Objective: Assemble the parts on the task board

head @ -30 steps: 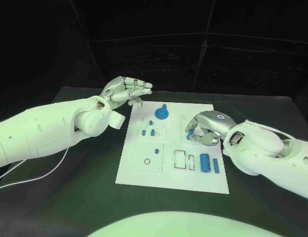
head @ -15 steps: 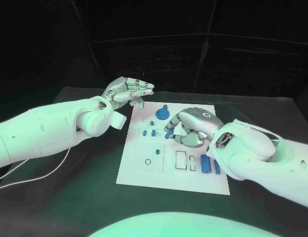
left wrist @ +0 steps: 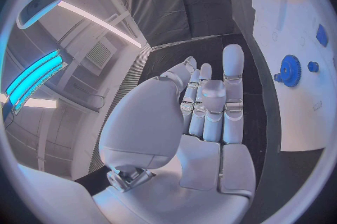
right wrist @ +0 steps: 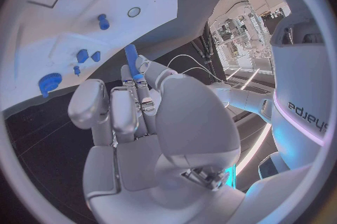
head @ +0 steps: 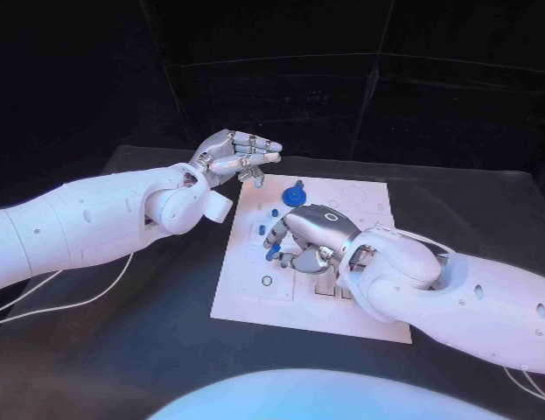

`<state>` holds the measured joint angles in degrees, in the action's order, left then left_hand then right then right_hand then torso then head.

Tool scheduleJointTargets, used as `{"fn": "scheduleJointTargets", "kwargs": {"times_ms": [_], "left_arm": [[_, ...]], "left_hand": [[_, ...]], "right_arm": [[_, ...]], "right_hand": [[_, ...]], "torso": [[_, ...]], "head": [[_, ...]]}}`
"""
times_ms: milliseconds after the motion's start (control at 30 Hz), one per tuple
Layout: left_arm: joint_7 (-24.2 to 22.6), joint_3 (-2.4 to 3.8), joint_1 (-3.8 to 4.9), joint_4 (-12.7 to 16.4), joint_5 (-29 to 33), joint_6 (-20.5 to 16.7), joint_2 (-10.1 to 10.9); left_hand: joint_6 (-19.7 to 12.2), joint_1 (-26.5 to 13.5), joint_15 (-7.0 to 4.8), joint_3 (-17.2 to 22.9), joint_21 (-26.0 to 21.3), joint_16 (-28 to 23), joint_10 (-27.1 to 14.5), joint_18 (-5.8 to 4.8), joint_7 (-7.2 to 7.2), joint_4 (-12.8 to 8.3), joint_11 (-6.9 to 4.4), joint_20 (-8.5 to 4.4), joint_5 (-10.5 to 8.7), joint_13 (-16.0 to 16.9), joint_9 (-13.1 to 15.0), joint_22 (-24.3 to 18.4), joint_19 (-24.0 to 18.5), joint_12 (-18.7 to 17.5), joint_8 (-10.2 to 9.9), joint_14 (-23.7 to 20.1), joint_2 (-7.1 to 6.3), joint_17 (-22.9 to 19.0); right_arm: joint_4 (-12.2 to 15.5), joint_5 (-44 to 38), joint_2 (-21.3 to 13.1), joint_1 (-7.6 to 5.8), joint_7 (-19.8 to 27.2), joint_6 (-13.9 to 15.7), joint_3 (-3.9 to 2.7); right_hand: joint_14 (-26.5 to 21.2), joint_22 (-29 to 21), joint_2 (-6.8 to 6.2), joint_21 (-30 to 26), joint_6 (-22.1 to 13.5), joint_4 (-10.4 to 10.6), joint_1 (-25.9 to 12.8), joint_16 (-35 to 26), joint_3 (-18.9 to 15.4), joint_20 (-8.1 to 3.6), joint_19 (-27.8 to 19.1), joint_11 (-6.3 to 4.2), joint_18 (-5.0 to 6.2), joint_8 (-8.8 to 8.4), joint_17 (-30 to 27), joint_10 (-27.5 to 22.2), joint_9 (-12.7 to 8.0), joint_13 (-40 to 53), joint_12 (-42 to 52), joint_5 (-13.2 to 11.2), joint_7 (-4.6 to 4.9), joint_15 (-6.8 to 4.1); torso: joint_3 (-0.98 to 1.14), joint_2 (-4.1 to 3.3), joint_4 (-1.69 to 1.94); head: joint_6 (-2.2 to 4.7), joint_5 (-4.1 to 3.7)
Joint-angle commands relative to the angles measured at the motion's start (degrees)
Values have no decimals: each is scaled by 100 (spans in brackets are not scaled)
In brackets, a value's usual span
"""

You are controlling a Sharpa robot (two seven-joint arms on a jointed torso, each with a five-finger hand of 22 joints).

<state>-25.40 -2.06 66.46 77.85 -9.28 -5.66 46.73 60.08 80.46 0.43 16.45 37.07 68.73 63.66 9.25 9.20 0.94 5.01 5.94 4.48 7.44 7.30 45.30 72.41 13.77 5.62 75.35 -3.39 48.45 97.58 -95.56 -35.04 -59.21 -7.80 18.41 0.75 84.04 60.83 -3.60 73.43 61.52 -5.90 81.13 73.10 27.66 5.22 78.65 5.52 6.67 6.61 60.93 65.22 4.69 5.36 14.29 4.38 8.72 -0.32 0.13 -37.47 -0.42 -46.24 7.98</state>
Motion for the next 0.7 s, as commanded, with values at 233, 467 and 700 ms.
{"fn": "scheduleJointTargets", "kwargs": {"times_ms": [233, 467, 700], "left_arm": [[-29, 6, 9, -2, 24, 66, -30], [-29, 6, 9, -8, 24, 72, -41], [-29, 6, 9, -10, 24, 77, -47]], "left_hand": [[-19, 54, 3, 9, -19, -10, -31, 69, -8, -30, 13, 14, 32, 10, -4, -6, 5, 29, 24, -43, 18, -6], [-19, 54, 3, 9, -19, -10, -31, 69, -8, -30, 13, 14, 32, 10, -4, -6, 5, 29, 24, -43, 18, -6], [-19, 54, 3, 9, -19, -10, -31, 69, -8, -30, 13, 14, 32, 10, -4, -6, 5, 29, 24, -43, 18, -6]], "right_arm": [[-285, 7, 247, 65, 248, -307, 116], [-367, -13, 309, 102, 274, -484, 134], [-413, -20, 342, 135, 264, -609, 144]], "right_hand": [[124, 4, 1, 25, 3, -13, 42, 42, 31, 4, 21, -111, -112, -25, 6, 135, -11, 10, 4, 42, 23, -31], [124, 8, 1, 27, -1, -15, 41, 43, 34, 4, 20, -109, -112, -29, 7, 130, -13, 11, -1, 46, 25, -29], [124, 3, 1, 25, -3, -17, 40, 43, 36, 4, 17, -107, -111, -31, 6, 127, -14, 12, -4, 49, 27, -28]], "torso": [[8, 8, -10], [3, 4, -7], [4, 6, -4]], "head": [[-46, 82], [-64, 95], [-81, 107]]}}
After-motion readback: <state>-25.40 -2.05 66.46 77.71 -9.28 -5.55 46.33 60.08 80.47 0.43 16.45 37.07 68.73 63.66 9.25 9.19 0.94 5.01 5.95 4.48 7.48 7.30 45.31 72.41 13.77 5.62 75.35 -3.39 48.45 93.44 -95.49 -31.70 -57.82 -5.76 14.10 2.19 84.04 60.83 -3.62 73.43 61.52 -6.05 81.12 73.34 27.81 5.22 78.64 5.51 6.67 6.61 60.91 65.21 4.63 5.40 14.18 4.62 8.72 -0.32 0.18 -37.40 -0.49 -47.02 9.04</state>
